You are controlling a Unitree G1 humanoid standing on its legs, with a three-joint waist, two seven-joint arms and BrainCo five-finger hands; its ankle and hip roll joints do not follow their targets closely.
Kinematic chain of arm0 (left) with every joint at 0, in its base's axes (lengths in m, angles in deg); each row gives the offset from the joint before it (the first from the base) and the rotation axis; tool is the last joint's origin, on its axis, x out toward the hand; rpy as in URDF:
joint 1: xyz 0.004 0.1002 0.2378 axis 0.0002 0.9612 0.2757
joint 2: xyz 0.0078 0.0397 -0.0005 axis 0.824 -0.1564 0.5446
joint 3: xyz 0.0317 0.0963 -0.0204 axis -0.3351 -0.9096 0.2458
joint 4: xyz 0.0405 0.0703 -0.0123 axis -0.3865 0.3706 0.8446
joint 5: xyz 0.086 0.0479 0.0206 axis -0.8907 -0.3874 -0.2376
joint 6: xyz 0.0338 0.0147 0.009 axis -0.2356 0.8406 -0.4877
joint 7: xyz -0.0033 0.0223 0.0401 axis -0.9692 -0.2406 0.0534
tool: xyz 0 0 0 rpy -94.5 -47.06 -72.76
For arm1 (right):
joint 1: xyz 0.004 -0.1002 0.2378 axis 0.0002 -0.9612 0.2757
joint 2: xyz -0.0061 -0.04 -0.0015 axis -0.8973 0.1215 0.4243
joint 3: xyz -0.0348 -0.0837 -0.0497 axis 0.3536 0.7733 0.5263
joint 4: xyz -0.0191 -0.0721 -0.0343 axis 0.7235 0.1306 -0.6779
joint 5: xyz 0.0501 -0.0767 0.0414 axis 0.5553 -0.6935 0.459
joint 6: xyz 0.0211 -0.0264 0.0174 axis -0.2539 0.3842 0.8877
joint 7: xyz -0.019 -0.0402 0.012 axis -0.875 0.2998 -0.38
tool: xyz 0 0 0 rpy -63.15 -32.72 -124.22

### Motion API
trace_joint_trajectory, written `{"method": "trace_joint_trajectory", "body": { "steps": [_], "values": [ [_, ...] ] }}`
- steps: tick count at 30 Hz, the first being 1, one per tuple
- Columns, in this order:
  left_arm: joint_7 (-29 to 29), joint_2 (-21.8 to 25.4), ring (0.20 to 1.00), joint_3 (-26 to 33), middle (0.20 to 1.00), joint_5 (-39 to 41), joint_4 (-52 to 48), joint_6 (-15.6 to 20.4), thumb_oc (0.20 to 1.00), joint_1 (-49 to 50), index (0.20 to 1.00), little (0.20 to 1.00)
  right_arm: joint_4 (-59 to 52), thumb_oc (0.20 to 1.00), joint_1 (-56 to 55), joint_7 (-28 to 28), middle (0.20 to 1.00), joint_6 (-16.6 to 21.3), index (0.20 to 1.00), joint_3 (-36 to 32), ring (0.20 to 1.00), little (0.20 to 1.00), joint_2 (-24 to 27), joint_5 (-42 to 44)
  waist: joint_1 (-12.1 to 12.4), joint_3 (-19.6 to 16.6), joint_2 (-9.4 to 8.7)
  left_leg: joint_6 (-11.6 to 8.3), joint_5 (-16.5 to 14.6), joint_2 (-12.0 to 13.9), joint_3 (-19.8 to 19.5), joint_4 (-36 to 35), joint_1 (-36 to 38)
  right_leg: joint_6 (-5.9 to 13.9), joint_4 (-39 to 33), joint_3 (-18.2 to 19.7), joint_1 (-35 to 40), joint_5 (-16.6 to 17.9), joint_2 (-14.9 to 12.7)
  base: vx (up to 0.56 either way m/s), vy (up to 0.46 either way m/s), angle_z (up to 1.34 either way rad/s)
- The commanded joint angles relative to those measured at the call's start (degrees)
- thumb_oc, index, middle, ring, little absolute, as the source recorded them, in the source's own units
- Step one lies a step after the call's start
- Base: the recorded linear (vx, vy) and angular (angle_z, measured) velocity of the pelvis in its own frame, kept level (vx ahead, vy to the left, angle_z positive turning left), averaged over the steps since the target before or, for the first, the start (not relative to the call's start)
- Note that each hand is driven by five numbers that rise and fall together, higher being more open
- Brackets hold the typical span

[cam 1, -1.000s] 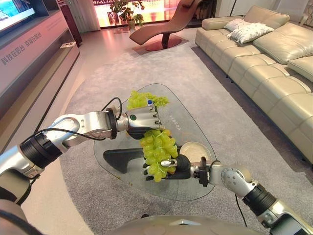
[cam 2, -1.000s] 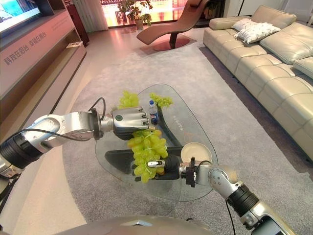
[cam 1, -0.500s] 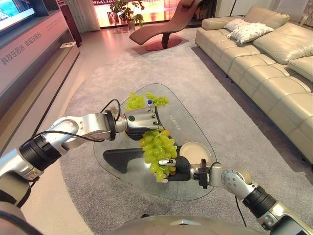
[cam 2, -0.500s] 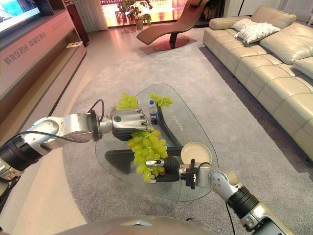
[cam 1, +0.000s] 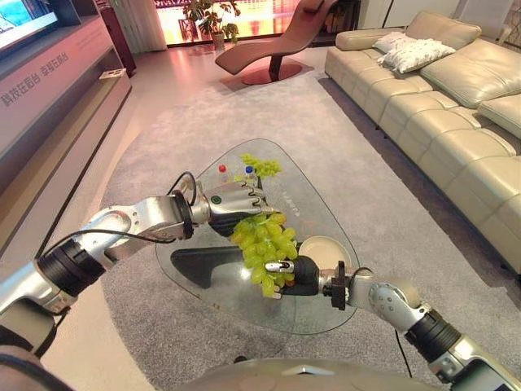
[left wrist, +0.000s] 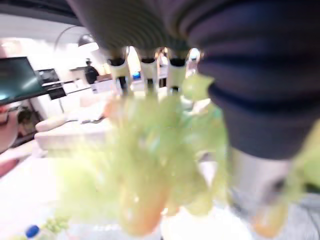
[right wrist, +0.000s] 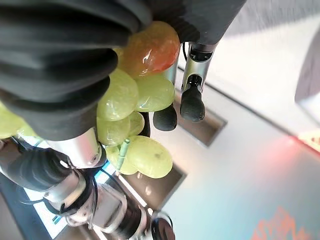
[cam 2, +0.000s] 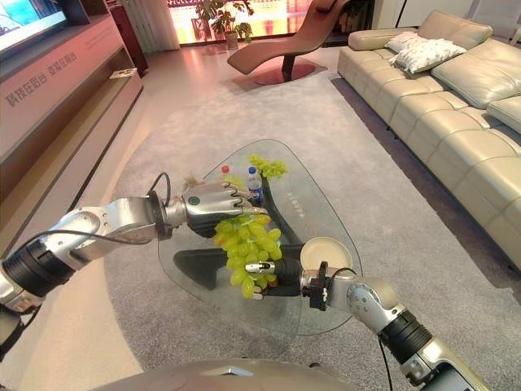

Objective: Pick up fruits into the plate

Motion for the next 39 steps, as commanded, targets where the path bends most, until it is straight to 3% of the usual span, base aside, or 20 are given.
{"method": "trace_joint_trajectory", "body": {
  "steps": [1,7,14,22,29,33,39],
  "values": [
    [-2.0,-0.6,1.000,5.3,1.000,4.3,3.2,-1.7,1.000,0.0,1.000,1.000,-3.3,0.200,1.3,-1.1,0.200,7.1,0.200,-6.6,0.200,0.200,-0.2,-0.9,1.2,0.8,-2.84,0.99,-10.9,-1.1,2.4,0.7,5.1,3.72,1.1,-2.4,3.0,-5.2,-2.3,0.04,0.000,0.00],
    [-3.4,-2.2,1.000,10.5,1.000,7.9,5.9,-5.1,1.000,6.6,1.000,1.000,-0.8,0.200,-0.6,-1.4,0.200,11.2,0.200,-11.7,0.200,0.200,2.4,-9.1,1.3,0.9,-3.15,1.02,-10.9,-0.9,2.5,0.7,5.3,3.59,1.1,-2.4,3.1,-5.3,-2.2,0.04,-0.001,-0.01],
    [-3.7,-3.9,1.000,18.5,1.000,17.3,12.7,-9.5,1.000,16.4,1.000,1.000,4.6,0.200,-3.2,1.9,0.200,19.0,0.200,-18.1,0.200,0.200,6.6,-26.2,1.6,2.1,-3.73,0.92,-10.8,-0.6,2.6,0.9,5.4,3.30,1.5,-2.6,3.3,-5.4,-2.0,0.05,-0.004,0.00],
    [-1.4,-8.8,1.000,22.5,1.000,27.0,23.0,-13.6,1.000,25.0,1.000,1.000,13.2,0.200,-4.0,6.4,0.200,21.7,0.200,-20.4,0.200,0.200,8.0,-39.4,2.7,4.9,-4.49,0.68,-10.7,0.1,2.4,1.6,4.5,3.04,2.8,-2.8,2.3,-6.0,-1.9,0.01,-0.012,0.01],
    [-3.2,-14.4,1.000,19.3,1.000,35.1,38.7,-18.8,1.000,22.6,1.000,1.000,23.6,0.200,3.5,16.4,0.200,23.3,0.200,-15.9,0.200,0.200,8.0,-43.0,5.0,10.6,-5.31,0.60,-10.6,0.7,1.3,4.3,-1.4,2.93,5.2,-2.8,-2.8,-5.9,-1.5,-0.14,-0.087,0.07],
    [-4.1,-17.2,1.000,17.7,1.000,34.4,47.8,-20.4,1.000,18.9,1.000,1.000,29.3,0.200,9.9,20.5,0.200,23.1,0.200,-13.4,0.200,0.200,7.7,-42.5,5.6,14.9,-5.58,0.70,-10.2,0.6,0.2,5.5,-5.1,2.67,6.0,-2.8,-5.8,-5.4,-1.1,-0.18,-0.111,0.17],
    [-6.3,-21.7,1.000,14.1,1.000,35.8,60.0,-22.3,1.000,15.2,1.000,1.000,38.4,0.200,18.4,22.2,0.200,23.8,0.200,-12.1,0.200,0.200,8.2,-42.7,5.9,19.5,-3.94,0.90,-9.0,-0.1,-2.0,6.1,-9.0,2.04,7.4,-3.1,-9.4,-5.1,-0.9,-0.13,-0.040,0.14]
  ]
}}
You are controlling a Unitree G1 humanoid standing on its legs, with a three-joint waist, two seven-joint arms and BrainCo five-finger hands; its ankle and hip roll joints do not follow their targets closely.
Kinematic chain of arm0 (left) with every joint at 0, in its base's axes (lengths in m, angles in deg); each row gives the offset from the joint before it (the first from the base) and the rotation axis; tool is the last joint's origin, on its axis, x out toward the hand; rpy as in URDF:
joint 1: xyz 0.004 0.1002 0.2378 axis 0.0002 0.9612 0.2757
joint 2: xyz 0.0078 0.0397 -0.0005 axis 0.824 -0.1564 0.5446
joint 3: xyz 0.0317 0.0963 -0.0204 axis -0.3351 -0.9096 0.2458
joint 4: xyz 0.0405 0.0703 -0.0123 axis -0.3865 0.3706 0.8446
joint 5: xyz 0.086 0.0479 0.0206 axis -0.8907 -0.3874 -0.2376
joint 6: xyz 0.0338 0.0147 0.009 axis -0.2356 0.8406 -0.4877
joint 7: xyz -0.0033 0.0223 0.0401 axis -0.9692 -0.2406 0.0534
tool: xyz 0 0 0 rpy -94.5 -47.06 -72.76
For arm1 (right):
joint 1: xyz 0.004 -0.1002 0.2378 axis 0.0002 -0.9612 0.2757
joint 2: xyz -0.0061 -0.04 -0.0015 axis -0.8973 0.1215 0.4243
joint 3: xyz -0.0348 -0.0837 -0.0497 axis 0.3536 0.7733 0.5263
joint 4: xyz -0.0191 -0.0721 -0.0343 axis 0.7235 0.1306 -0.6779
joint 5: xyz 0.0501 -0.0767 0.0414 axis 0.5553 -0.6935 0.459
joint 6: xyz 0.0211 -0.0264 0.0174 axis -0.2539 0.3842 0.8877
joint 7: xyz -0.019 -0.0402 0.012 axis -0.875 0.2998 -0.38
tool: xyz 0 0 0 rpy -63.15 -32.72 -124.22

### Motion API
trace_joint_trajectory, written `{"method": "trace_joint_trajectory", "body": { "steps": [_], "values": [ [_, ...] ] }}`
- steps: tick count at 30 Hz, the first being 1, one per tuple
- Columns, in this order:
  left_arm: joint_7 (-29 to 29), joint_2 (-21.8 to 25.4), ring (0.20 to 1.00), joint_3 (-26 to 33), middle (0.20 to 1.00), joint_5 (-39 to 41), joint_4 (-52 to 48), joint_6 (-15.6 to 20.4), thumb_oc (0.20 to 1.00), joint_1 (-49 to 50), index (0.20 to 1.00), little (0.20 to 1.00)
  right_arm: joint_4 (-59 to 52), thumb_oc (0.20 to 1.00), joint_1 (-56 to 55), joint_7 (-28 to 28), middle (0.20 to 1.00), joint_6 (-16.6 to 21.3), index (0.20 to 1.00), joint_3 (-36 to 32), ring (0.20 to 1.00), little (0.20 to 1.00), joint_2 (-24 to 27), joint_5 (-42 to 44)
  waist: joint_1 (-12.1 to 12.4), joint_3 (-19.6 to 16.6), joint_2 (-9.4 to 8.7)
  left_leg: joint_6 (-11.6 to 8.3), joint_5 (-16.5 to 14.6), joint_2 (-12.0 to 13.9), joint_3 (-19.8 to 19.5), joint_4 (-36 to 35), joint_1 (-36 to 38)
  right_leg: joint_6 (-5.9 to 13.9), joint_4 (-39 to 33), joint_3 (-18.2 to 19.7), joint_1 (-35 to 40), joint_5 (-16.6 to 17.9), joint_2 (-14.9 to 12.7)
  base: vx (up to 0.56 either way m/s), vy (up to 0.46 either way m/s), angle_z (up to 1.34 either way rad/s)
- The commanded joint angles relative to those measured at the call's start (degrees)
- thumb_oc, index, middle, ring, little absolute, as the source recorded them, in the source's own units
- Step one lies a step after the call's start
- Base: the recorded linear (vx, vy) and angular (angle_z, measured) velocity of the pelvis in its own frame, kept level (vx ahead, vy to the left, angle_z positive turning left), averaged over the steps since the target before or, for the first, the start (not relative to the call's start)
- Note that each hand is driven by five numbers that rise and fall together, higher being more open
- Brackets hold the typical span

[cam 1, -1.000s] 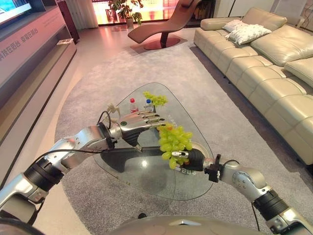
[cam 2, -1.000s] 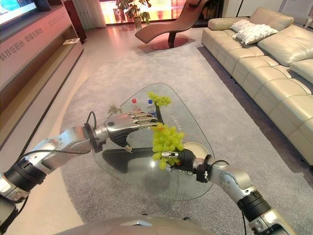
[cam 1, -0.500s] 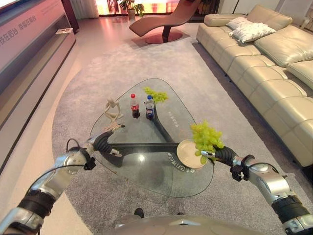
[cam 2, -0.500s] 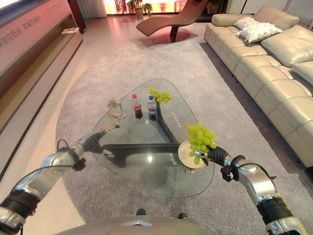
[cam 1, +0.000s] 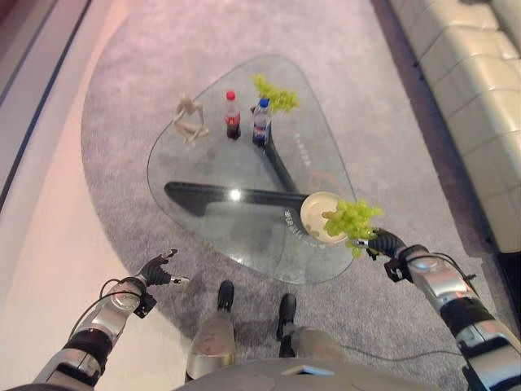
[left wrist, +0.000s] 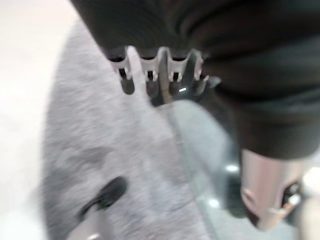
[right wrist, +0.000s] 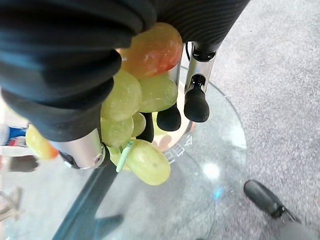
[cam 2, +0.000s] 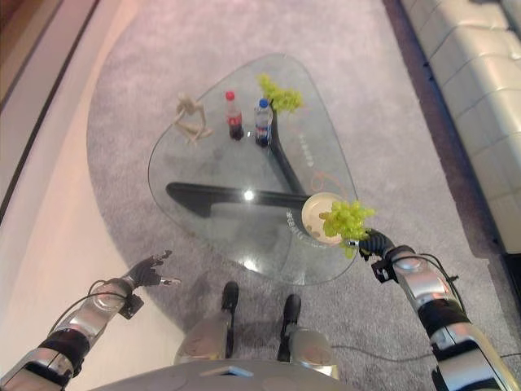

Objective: Pick up fruits into the plate

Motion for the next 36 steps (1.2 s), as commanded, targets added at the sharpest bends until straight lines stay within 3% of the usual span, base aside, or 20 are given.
{"method": "trace_joint_trajectory", "body": {
  "steps": [1,7,16,27,36],
  "values": [
    [-2.3,-1.5,1.000,-2.5,1.000,2.5,4.2,-0.1,1.000,-3.5,1.000,1.000,0.1,0.200,6.9,1.7,0.200,3.9,0.200,0.1,0.200,0.200,2.7,0.6,1.1,2.1,0.58,1.07,-12.5,-0.2,1.7,5.8,1.4,2.55,7.2,0.3,-1.1,-6.2,-1.3,-0.07,0.006,0.14],
    [-4.2,-5.7,1.000,-5.2,1.000,5.0,10.7,0.5,1.000,-5.8,1.000,1.000,8.6,0.200,16.4,2.2,0.200,3.9,0.200,0.8,0.200,0.200,5.2,0.7,1.1,6.0,3.39,0.87,-11.1,-1.6,-0.3,5.7,-2.5,1.67,7.9,-0.3,-5.3,-6.0,-2.0,-0.13,0.058,0.13],
    [-6.3,-8.0,1.000,-7.6,1.000,7.9,10.3,1.4,1.000,-8.6,1.000,1.000,17.8,0.200,25.3,3.1,0.200,1.8,0.200,2.8,0.200,0.200,6.1,-1.5,1.1,8.5,5.58,0.74,-10.1,-2.6,-1.2,6.4,-6.1,0.70,10.0,-1.1,-9.9,-6.4,-2.5,-0.05,0.056,0.02],
    [-7.5,-8.2,1.000,-9.8,1.000,9.6,7.1,0.7,1.000,-10.3,1.000,1.000,28.3,0.200,29.7,7.1,0.200,-1.9,0.200,3.5,0.200,0.200,6.3,-5.0,1.5,8.9,7.34,1.18,-9.4,-3.2,-1.4,7.2,-9.4,0.56,12.6,-1.8,-14.3,-6.5,-2.8,-0.01,0.008,0.01],
    [-7.6,-8.6,1.000,-9.6,1.000,9.8,8.1,0.6,1.000,-10.6,1.000,1.000,30.7,0.200,28.1,7.2,0.200,-2.6,0.200,2.7,0.200,0.200,5.2,-5.6,1.0,8.9,7.32,1.33,-9.4,-3.0,-0.5,7.5,-9.7,0.65,13.2,-1.2,-15.3,-6.4,-2.8,0.00,0.002,-0.01]
  ]
}}
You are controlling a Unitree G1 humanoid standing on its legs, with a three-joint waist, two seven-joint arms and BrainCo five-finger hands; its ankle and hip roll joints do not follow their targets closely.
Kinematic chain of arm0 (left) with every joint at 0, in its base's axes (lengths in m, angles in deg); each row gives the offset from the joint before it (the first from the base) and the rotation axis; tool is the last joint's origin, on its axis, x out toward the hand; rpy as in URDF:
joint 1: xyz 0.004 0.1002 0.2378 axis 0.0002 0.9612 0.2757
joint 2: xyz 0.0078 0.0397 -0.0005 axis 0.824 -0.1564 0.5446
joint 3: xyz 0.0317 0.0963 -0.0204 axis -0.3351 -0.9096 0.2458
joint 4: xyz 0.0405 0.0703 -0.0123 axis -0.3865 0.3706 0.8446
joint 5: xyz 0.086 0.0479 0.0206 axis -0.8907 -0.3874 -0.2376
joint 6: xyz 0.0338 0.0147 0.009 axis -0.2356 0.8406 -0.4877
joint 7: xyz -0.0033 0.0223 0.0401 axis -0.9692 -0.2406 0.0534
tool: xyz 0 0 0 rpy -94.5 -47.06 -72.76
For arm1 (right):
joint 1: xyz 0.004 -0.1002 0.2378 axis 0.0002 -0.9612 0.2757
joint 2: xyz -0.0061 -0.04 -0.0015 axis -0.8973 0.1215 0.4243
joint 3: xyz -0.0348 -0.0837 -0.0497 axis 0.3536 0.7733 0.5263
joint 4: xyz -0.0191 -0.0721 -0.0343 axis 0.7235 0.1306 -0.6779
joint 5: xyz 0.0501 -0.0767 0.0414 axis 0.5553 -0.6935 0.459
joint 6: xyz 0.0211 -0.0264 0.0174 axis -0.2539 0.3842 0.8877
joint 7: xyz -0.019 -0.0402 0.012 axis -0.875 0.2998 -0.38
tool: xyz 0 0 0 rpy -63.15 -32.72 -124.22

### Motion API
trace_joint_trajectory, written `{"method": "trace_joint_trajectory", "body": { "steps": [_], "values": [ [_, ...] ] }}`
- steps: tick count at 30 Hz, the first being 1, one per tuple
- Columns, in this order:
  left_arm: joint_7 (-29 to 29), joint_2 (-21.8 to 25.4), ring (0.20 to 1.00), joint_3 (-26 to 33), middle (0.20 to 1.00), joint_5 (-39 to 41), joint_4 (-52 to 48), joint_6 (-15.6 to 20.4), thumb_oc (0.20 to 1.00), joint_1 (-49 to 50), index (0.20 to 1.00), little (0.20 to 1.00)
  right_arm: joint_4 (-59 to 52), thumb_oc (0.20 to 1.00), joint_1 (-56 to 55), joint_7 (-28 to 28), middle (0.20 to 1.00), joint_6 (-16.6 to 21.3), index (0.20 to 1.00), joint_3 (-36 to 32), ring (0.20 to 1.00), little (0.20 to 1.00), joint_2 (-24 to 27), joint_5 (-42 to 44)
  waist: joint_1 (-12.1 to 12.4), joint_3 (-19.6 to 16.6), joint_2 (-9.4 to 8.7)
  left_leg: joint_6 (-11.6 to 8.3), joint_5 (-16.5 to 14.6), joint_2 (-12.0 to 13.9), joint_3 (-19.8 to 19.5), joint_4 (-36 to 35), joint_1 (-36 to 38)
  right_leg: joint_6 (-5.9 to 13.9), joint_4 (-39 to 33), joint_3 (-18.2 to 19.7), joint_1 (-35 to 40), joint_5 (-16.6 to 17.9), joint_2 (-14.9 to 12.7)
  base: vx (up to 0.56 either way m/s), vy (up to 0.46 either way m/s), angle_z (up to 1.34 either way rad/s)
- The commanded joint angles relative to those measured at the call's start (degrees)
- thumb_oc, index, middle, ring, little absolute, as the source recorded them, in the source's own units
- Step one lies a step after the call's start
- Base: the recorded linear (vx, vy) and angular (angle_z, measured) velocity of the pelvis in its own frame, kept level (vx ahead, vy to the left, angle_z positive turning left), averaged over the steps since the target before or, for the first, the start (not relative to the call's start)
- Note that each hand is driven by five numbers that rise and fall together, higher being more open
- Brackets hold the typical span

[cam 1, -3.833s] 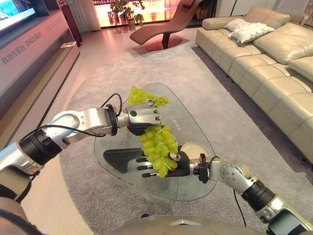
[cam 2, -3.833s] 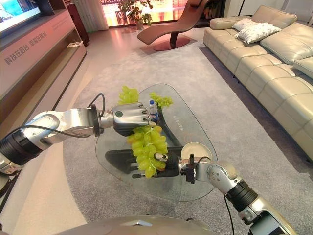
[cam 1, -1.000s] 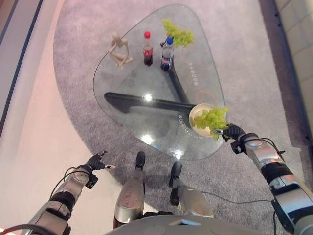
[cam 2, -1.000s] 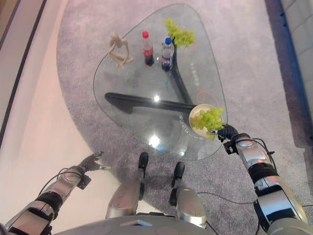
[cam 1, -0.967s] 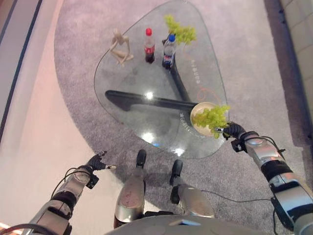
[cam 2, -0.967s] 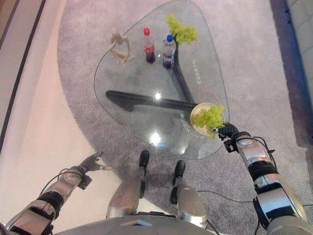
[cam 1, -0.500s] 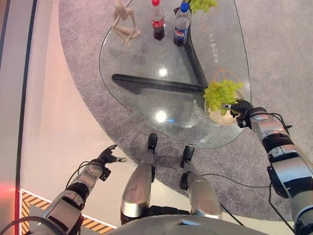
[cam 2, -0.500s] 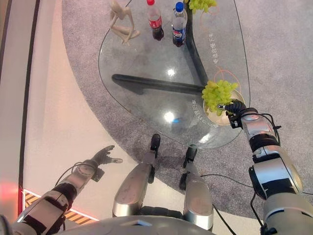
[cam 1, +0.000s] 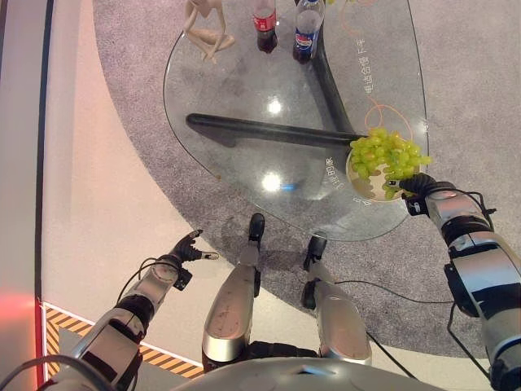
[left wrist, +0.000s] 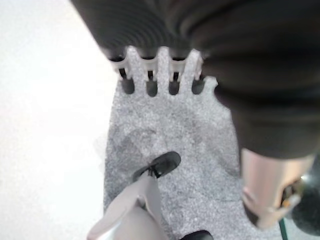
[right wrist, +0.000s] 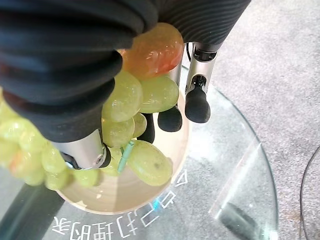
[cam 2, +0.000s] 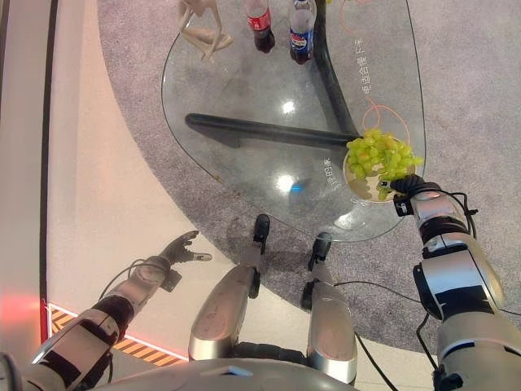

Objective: Pick up fruits into the plate

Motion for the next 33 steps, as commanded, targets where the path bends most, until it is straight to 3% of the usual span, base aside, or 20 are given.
{"method": "trace_joint_trajectory", "body": {
  "steps": [1,2,3,4,12,21,30,33],
  "values": [
    [-1.0,-1.1,1.000,-1.0,1.000,1.2,1.8,0.3,1.000,-1.3,1.000,1.000,0.4,0.200,0.4,1.7,0.200,0.1,0.200,2.0,0.200,0.200,4.1,-1.3,-0.2,-0.2,-0.31,1.60,-10.8,-2.1,1.6,7.5,-0.8,0.77,12.5,1.5,-6.9,-6.5,-2.3,0.00,0.000,0.00],
    [-0.9,-1.1,1.000,-1.0,1.000,1.3,1.5,0.0,1.000,-1.4,1.000,1.000,0.6,0.200,0.2,2.1,0.200,0.0,0.200,1.9,0.200,0.200,4.1,-1.5,-0.2,-0.2,-0.33,1.62,-10.8,-2.1,1.7,7.6,-0.8,0.82,12.5,1.5,-6.9,-6.5,-2.3,0.00,0.000,0.00],
    [-0.8,-1.0,1.000,-0.9,1.000,1.2,1.4,0.0,1.000,-1.5,1.000,1.000,0.7,0.507,0.1,2.3,0.507,0.0,0.507,1.8,0.507,0.507,4.0,-1.8,-0.3,-0.2,-0.35,1.61,-10.8,-2.0,1.8,7.6,-0.7,0.87,12.5,1.5,-6.8,-6.4,-2.3,0.00,0.000,0.00],
    [-0.7,-0.9,1.000,-0.9,1.000,1.2,1.4,0.0,1.000,-1.5,1.000,1.000,0.8,1.000,0.1,2.7,1.000,0.1,1.000,1.7,1.000,1.000,4.0,-1.8,-0.3,-0.2,-0.36,1.61,-10.8,-2.0,1.9,7.5,-0.6,0.89,12.4,1.5,-6.8,-6.4,-2.3,0.00,0.000,0.00],
    [-1.1,-1.6,1.000,-1.8,1.000,1.7,2.0,0.2,1.000,-2.4,1.000,1.000,1.7,1.000,0.8,6.8,1.000,-0.6,1.000,2.0,1.000,1.000,3.1,-4.3,-0.5,-0.2,-0.40,1.69,-10.7,-1.9,2.5,7.1,-0.2,1.12,12.4,1.7,-6.9,-6.2,-2.2,-0.01,0.003,0.00],
    [-0.8,-1.8,1.000,-1.7,1.000,1.7,3.2,0.3,1.000,-2.0,1.000,1.000,1.0,1.000,-1.3,7.3,1.000,-1.3,1.000,1.7,1.000,1.000,1.8,-4.2,-0.8,-1.3,-1.22,1.68,-11.0,-1.8,3.2,6.5,1.1,1.32,11.6,2.2,-5.7,-6.0,-2.1,-0.01,0.004,-0.01],
    [-0.2,-3.1,1.000,-0.8,1.000,0.4,6.0,1.0,1.000,-1.1,1.000,1.000,0.2,1.000,-8.3,8.3,1.000,0.0,1.000,0.5,1.000,1.000,-2.1,-1.3,-1.1,-4.6,-3.38,1.50,-11.9,-1.3,4.8,4.8,4.7,1.90,8.3,2.7,-1.7,-5.2,-2.2,0.00,0.002,0.00],
    [0.6,-3.9,1.000,0.4,1.000,1.4,7.3,1.0,1.000,0.1,1.000,1.000,-0.5,1.000,-13.3,7.2,1.000,3.0,1.000,-0.8,1.000,1.000,-5.5,3.2,-1.3,-6.9,-4.55,1.51,-12.3,-1.2,5.6,4.4,6.5,2.15,7.1,3.0,0.2,-4.9,-2.3,0.01,0.005,0.00]
  ]
}}
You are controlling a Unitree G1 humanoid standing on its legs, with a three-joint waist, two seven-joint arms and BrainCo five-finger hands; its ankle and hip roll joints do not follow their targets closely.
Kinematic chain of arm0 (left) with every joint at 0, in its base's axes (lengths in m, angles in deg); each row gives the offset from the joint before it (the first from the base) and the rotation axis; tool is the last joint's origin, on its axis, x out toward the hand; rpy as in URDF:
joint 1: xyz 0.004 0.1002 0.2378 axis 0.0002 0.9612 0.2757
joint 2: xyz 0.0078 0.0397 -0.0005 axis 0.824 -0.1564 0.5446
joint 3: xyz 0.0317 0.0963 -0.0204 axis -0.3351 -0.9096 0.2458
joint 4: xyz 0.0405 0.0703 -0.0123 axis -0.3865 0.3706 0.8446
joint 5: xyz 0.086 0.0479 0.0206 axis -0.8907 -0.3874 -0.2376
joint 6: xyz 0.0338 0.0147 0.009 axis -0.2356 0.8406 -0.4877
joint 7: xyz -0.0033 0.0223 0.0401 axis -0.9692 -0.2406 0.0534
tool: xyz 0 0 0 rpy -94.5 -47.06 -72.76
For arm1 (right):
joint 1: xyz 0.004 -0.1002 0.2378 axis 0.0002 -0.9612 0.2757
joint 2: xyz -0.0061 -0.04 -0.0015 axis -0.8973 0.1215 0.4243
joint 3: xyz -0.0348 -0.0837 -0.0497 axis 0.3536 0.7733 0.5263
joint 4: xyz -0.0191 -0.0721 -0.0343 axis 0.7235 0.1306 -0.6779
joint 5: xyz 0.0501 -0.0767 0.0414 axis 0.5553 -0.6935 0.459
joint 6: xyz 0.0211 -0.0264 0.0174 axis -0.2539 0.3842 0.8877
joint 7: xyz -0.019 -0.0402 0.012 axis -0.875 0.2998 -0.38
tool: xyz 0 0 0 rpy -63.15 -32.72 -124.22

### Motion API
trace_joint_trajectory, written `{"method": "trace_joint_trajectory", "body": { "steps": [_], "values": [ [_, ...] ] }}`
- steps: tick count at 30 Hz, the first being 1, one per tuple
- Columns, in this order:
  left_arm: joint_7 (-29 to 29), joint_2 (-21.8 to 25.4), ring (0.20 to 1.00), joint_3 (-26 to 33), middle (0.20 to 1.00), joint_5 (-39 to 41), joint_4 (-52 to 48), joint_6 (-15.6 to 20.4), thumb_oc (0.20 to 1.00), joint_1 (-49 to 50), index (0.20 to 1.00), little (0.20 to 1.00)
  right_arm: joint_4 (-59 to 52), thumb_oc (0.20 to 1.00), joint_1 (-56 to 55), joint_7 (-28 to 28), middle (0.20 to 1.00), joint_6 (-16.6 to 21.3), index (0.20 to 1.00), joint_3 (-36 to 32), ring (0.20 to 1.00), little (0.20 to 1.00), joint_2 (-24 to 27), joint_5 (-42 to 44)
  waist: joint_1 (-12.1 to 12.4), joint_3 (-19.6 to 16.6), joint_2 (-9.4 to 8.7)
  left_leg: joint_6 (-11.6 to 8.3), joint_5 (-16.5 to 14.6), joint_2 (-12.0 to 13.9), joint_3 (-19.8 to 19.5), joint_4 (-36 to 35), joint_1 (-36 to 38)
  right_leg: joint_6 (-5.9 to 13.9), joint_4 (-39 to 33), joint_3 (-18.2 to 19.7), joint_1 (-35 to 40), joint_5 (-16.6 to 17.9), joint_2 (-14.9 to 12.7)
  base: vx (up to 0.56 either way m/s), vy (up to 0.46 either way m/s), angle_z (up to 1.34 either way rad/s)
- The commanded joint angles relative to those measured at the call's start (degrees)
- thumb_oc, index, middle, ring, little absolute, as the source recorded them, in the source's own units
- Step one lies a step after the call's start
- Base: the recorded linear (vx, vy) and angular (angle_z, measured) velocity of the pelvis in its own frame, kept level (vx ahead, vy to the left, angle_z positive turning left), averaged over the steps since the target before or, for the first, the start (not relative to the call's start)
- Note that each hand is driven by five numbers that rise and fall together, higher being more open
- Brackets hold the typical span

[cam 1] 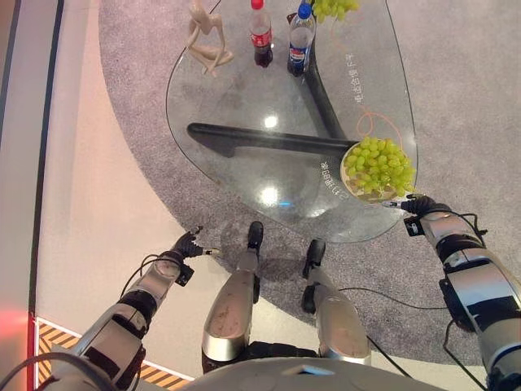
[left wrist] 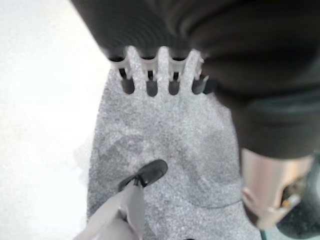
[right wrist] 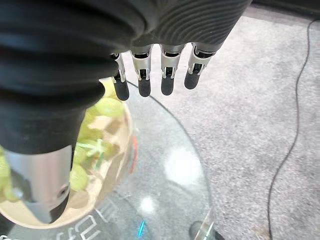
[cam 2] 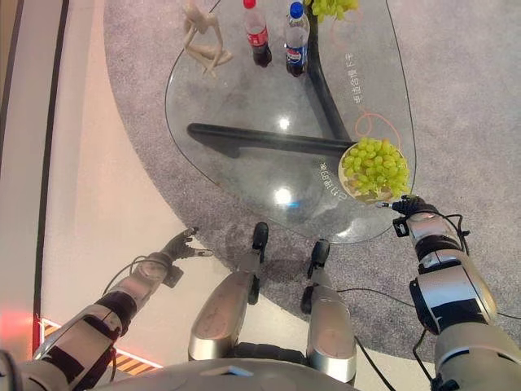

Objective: Pick up fruits into the plate

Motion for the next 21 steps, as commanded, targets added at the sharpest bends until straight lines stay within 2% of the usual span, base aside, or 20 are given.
{"method": "trace_joint_trajectory", "body": {
  "steps": [1,4,6,8,14,21],
  "values": [
    [1.4,-3.0,1.000,0.8,1.000,1.5,4.9,0.8,1.000,2.0,1.000,1.000,-0.7,1.000,-5.8,-0.5,1.000,3.9,1.000,0.7,1.000,1.000,-3.3,5.9,-0.5,-7.1,-4.19,1.46,-13.0,-1.3,5.0,4.3,2.5,2.18,5.8,2.0,-3.1,-4.9,-2.1,0.06,0.018,0.00],
    [4.1,-5.1,1.000,4.0,1.000,3.2,6.5,-1.1,1.000,5.4,1.000,1.000,-1.4,1.000,-16.6,-5.5,1.000,10.4,1.000,-2.8,1.000,1.000,-9.3,12.4,-1.0,-11.1,-5.21,1.67,-13.5,-1.1,5.7,3.8,5.4,2.20,5.1,2.6,-0.1,-5.2,-2.0,0.11,0.014,-0.01],
    [4.6,-6.3,1.000,5.3,1.000,3.5,7.8,-1.6,1.000,7.1,1.000,1.000,-1.0,1.000,-20.9,-6.9,1.000,13.1,1.000,-3.6,1.000,1.000,-12.0,14.1,-1.3,-12.8,-5.54,1.79,-13.8,-1.1,5.9,3.5,6.7,2.26,4.8,2.9,1.3,-5.4,-2.0,0.14,0.003,-0.07],
    [5.7,-7.8,1.000,7.4,1.000,4.5,9.7,-1.9,1.000,9.3,1.000,1.000,-0.1,1.000,-25.3,-8.1,1.000,13.9,1.000,-4.4,1.000,1.000,-15.8,16.0,-2.0,-15.3,-5.88,1.87,-14.0,-1.1,6.3,3.1,8.5,2.24,4.2,3.2,3.1,-5.5,-1.8,0.17,0.012,-0.05],
    [7.2,-10.9,1.000,11.2,1.000,4.8,12.6,-3.4,1.000,13.5,1.000,1.000,3.3,1.000,-32.1,-9.0,1.000,14.0,1.000,-6.0,1.000,1.000,-20.9,15.6,-3.5,-20.1,-5.31,2.20,-14.9,-1.2,7.4,2.0,12.5,2.10,3.2,4.2,6.7,-6.1,-1.5,0.15,0.049,-0.14],
    [8.2,-12.8,1.000,12.7,1.000,5.5,14.0,-5.9,1.000,16.7,1.000,1.000,5.7,1.000,-36.1,-11.4,1.000,11.7,1.000,-6.3,1.000,1.000,-22.7,9.5,-5.6,-22.4,-3.81,2.71,-16.1,-1.4,8.8,1.0,16.1,1.87,2.4,5.7,9.9,-7.1,-1.2,0.06,0.062,-0.15]
  ]
}}
